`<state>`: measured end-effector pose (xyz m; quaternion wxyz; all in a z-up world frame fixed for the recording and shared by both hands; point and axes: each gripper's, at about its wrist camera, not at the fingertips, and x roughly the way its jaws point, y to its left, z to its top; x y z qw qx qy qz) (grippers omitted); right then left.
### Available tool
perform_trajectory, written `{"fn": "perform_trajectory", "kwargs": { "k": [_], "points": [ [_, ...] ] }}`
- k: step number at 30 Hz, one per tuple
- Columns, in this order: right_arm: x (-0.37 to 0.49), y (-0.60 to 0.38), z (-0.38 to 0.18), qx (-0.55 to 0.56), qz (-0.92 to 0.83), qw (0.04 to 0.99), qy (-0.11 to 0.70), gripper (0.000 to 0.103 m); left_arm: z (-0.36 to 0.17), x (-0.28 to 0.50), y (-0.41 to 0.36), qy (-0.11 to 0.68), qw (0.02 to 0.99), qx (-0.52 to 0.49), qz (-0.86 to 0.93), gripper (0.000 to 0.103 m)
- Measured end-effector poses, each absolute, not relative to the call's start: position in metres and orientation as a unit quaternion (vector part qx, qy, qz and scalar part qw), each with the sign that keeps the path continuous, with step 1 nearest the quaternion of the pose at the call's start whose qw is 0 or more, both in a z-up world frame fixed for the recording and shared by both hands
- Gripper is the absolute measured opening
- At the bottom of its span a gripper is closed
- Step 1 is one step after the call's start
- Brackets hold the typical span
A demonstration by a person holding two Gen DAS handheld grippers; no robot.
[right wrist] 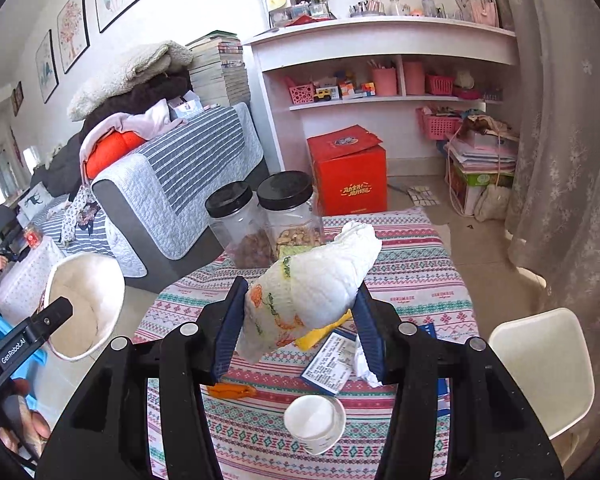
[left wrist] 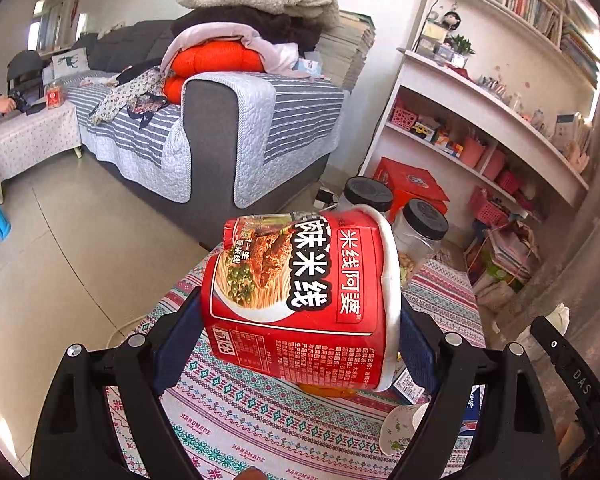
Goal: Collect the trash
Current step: 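Release the tissue into the bin with the right tool while the left holds the cup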
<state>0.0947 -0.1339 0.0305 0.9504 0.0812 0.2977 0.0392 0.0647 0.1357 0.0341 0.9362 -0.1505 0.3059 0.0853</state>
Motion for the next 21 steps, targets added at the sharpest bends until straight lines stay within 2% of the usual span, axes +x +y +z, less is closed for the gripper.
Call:
{"fn": "perform_trajectory", "kwargs": {
  "k": [2,3,5,7,8,10,12,15,18,19,20,21],
  "points": [
    [0.088,-0.142,0.032,0.070,0.029,0.954,0.290,0.049,0.037,0.062,0.122,0.298,0.941,-0.139,0.078,0.084],
    [0.085,-0.147,0.033,0.063,0.023,0.956,0.285,0.049,0.038,0.061,0.116,0.294,0.943,-0.134,0.073,0.079],
    [0.078,-0.157,0.036,0.051,0.010,0.960,0.274,0.049,0.040,0.059,0.102,0.291,0.946,-0.132,0.059,0.078],
    [0.072,-0.169,0.039,0.045,-0.001,0.963,0.266,0.050,0.041,0.058,0.088,0.287,0.948,-0.129,0.049,0.073],
    [0.069,-0.176,0.040,0.043,-0.007,0.964,0.264,0.050,0.041,0.059,0.080,0.285,0.949,-0.124,0.043,0.065],
    [0.064,-0.189,0.041,0.040,-0.019,0.965,0.260,0.050,0.040,0.060,0.066,0.286,0.950,-0.118,0.033,0.057],
    [0.058,-0.203,0.041,0.036,-0.029,0.965,0.257,0.050,0.039,0.059,0.054,0.287,0.951,-0.117,0.022,0.037],
    [0.049,-0.226,0.039,0.038,-0.047,0.965,0.255,0.050,0.037,0.060,0.038,0.290,0.950,-0.114,0.012,0.033],
    [0.043,-0.248,0.037,0.042,-0.064,0.964,0.254,0.050,0.034,0.065,0.028,0.303,0.947,-0.109,0.004,0.035],
    [0.041,-0.255,0.036,0.044,-0.068,0.964,0.254,0.050,0.029,0.070,0.024,0.323,0.941,-0.099,0.002,0.041],
    [0.039,-0.261,0.034,0.047,-0.071,0.963,0.254,0.050,0.022,0.075,0.022,0.348,0.933,-0.092,0.000,0.066],
    [0.038,-0.267,0.032,0.051,-0.074,0.963,0.254,0.050,0.013,0.080,0.021,0.374,0.923,-0.089,-0.004,0.081]
  ]
}}
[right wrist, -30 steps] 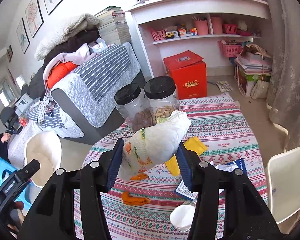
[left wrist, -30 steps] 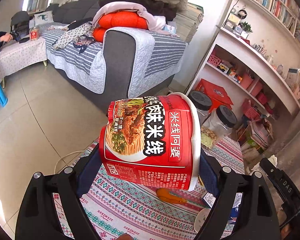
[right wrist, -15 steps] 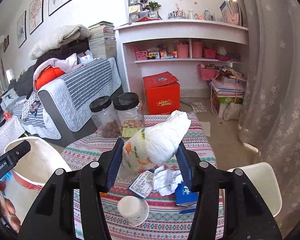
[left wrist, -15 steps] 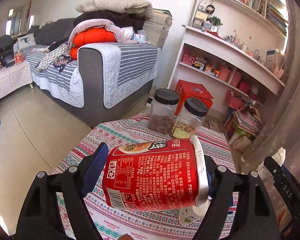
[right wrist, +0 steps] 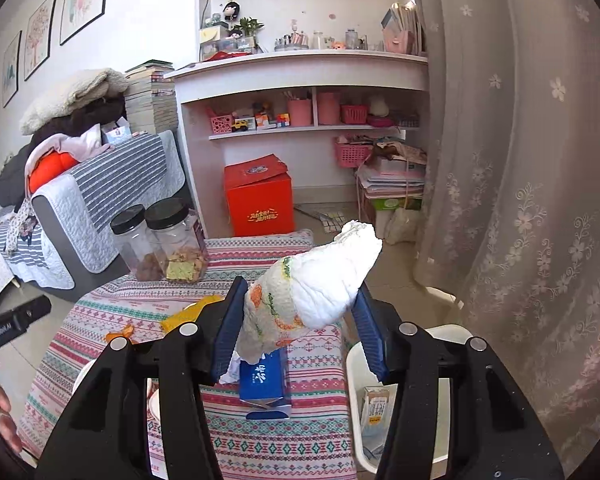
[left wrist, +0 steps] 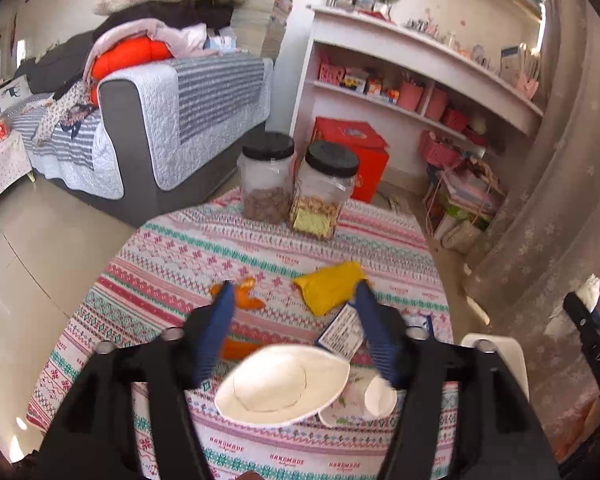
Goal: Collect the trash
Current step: 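Release the tissue into the bin with the right tool while the left holds the cup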
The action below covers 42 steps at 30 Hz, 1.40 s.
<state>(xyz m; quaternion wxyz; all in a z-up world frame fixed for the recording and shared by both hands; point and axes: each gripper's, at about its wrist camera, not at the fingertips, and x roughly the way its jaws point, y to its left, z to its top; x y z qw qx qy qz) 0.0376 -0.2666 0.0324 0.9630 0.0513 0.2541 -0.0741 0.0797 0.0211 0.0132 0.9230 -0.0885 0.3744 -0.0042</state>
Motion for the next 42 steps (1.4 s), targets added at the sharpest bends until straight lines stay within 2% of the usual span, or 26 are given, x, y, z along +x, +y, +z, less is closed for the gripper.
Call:
{"fn": "perform_trajectory", "kwargs": {
  "k": [2,5,10,16,20,21,23,25,26,32,42],
  "points": [
    [0.035,-0.276,0.029,0.059,-0.077,0.963,0.253,0.050,-0.007,0.085,0.022,0.427,0.901,-0.073,0.000,0.081],
    [0.037,-0.287,0.023,0.077,-0.077,0.960,0.259,0.050,-0.030,0.083,0.040,0.462,0.882,-0.083,0.046,0.081],
    [0.043,-0.296,0.017,0.114,-0.058,0.953,0.275,0.050,-0.070,0.071,0.065,0.501,0.841,-0.192,0.066,0.084],
    [0.040,-0.294,0.018,0.122,-0.043,0.953,0.275,0.050,-0.110,0.066,0.076,0.500,0.793,-0.333,0.107,0.083],
    [0.041,-0.297,0.016,0.123,-0.042,0.951,0.281,0.050,-0.129,0.081,0.076,0.505,0.771,-0.374,0.108,0.059],
    [0.042,-0.298,0.016,0.124,-0.042,0.950,0.283,0.050,-0.133,0.085,0.077,0.510,0.765,-0.379,0.108,0.044],
    [0.043,-0.300,0.015,0.123,-0.043,0.949,0.287,0.050,-0.141,0.089,0.082,0.516,0.755,-0.387,0.117,0.026],
    [0.045,-0.300,0.013,0.123,-0.045,0.947,0.293,0.050,-0.142,0.090,0.087,0.515,0.757,-0.386,0.114,0.018],
    [0.045,-0.301,0.012,0.125,-0.045,0.946,0.295,0.050,-0.140,0.090,0.088,0.513,0.762,-0.379,0.111,0.010],
    [0.048,-0.300,0.010,0.128,-0.042,0.945,0.299,0.050,-0.112,0.089,0.096,0.481,0.809,-0.326,0.095,0.008],
    [0.048,-0.306,0.010,0.125,-0.054,0.946,0.293,0.050,-0.031,0.088,0.077,0.389,0.885,-0.246,0.070,0.008]
  ]
}}
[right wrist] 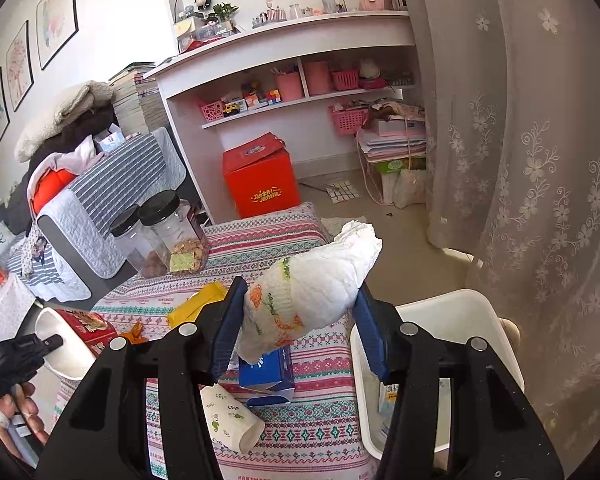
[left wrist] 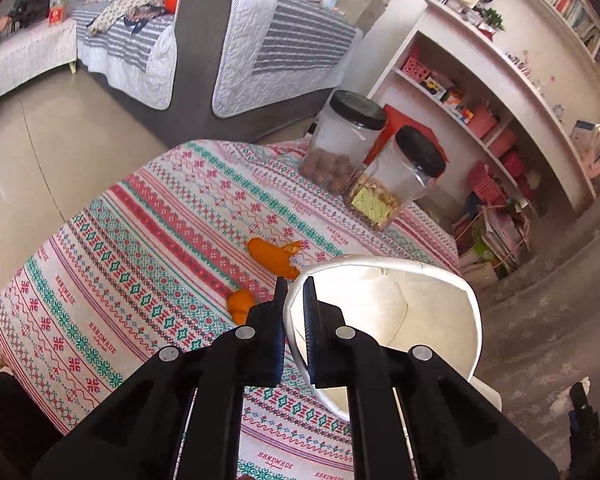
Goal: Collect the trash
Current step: 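Release the tissue into the bin with the right tool while the left holds the cup, then move the left tool over the white bin and release the red noodle cup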
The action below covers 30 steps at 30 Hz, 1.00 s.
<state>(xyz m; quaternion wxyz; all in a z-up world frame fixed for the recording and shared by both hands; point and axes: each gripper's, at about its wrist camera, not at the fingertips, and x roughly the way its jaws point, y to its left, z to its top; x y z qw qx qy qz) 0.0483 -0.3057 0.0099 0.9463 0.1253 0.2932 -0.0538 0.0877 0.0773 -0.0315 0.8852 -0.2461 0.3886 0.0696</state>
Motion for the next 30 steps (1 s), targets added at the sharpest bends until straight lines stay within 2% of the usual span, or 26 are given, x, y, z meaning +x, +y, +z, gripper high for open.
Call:
{"fn": "perform_trajectory", "kwargs": {
  "k": [9,15,17,18,19,20,22,25,30],
  "points": [
    [0.041,-0.333,0.013,0.118,-0.107,0.946,0.284,0.050,0.014,0.085,0.031,0.351,0.907,-0.231,0.002,0.008],
    [0.041,-0.368,0.002,0.105,-0.169,0.925,0.325,0.051,0.021,0.089,-0.023,0.357,0.910,-0.202,-0.051,0.008],
    [0.039,-0.382,-0.003,0.109,-0.184,0.915,0.341,0.059,0.019,0.091,-0.045,0.364,0.908,-0.193,-0.070,0.008],
    [0.039,-0.387,-0.006,0.108,-0.189,0.910,0.353,0.066,0.019,0.092,-0.056,0.368,0.907,-0.189,-0.079,0.008],
    [0.037,-0.394,-0.008,0.111,-0.197,0.906,0.358,0.081,0.018,0.094,-0.068,0.371,0.906,-0.184,-0.088,0.008],
    [0.033,-0.401,-0.008,0.117,-0.210,0.903,0.356,0.084,0.018,0.094,-0.079,0.374,0.905,-0.179,-0.096,0.008],
    [0.026,-0.413,-0.006,0.122,-0.223,0.901,0.351,0.085,0.017,0.096,-0.102,0.379,0.902,-0.170,-0.112,0.008],
    [0.015,-0.431,0.001,0.127,-0.253,0.898,0.337,0.094,0.017,0.099,-0.135,0.388,0.898,-0.158,-0.135,0.008],
    [-0.005,-0.463,0.013,0.146,-0.296,0.890,0.314,0.096,0.016,0.102,-0.190,0.401,0.890,-0.137,-0.168,0.008]
  ]
}}
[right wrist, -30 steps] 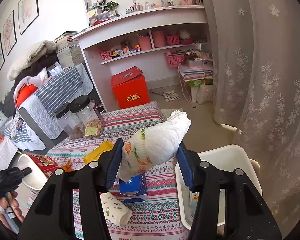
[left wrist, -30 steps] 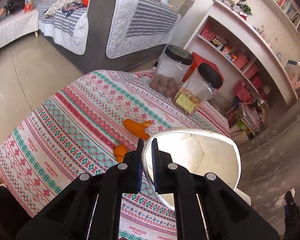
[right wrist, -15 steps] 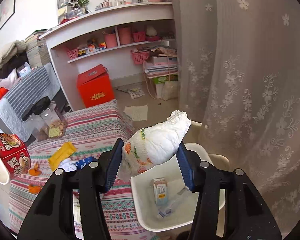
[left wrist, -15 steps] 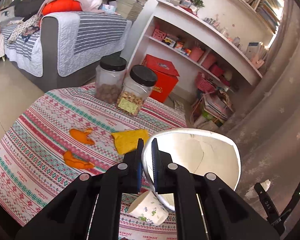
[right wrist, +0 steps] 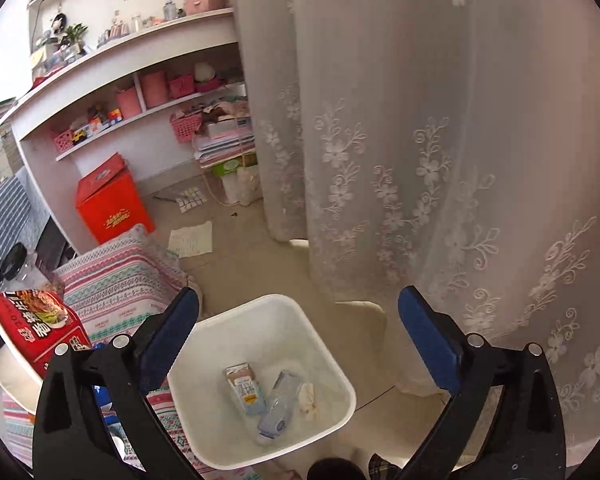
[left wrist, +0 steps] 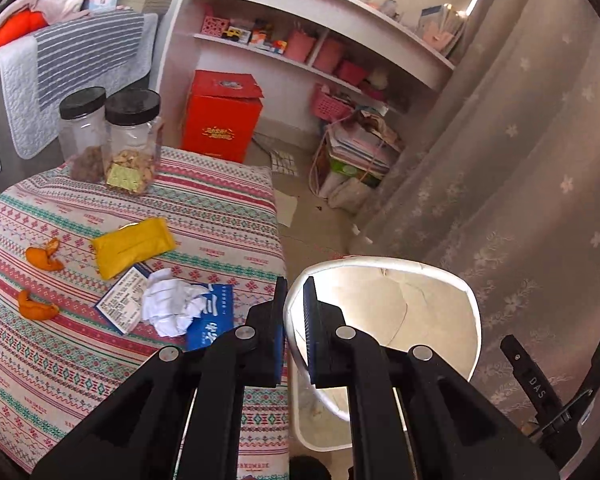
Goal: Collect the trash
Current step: 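Move the left tool over the white bin and release the red noodle cup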
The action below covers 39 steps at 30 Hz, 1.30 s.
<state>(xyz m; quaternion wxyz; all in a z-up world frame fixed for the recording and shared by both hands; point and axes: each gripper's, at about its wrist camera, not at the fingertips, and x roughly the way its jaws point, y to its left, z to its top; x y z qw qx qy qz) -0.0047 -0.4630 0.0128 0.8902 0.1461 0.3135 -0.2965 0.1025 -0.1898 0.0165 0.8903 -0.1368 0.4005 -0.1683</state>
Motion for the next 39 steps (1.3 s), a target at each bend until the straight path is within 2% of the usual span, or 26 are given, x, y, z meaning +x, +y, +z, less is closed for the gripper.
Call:
{"fn": "perform_trajectory", "kwargs": {
  "k": [11,13,15,19,21,27,39],
  "points": [
    [-0.035,-0.497,0.027,0.151,-0.349,0.881,0.281,0.096,0.008,0.105,-0.291,0.426,0.871,-0.090,-0.228,0.011],
    [-0.037,-0.503,0.027,0.153,-0.358,0.878,0.278,0.096,0.004,0.106,-0.307,0.437,0.863,-0.082,-0.240,0.021],
    [-0.039,-0.507,0.027,0.158,-0.362,0.876,0.278,0.096,0.002,0.104,-0.317,0.439,0.862,-0.075,-0.243,0.045],
    [-0.040,-0.507,0.027,0.159,-0.364,0.875,0.277,0.096,0.005,0.099,-0.323,0.431,0.866,-0.063,-0.246,0.057],
    [-0.036,-0.503,0.027,0.155,-0.361,0.876,0.278,0.096,0.007,0.097,-0.321,0.425,0.871,-0.057,-0.241,0.071],
    [-0.025,-0.484,0.026,0.138,-0.349,0.884,0.279,0.096,0.019,0.094,-0.303,0.397,0.891,-0.049,-0.214,0.088],
    [0.013,-0.416,0.020,0.093,-0.299,0.905,0.288,0.096,0.024,0.102,-0.241,0.359,0.926,-0.021,-0.112,0.091]
  ]
}}
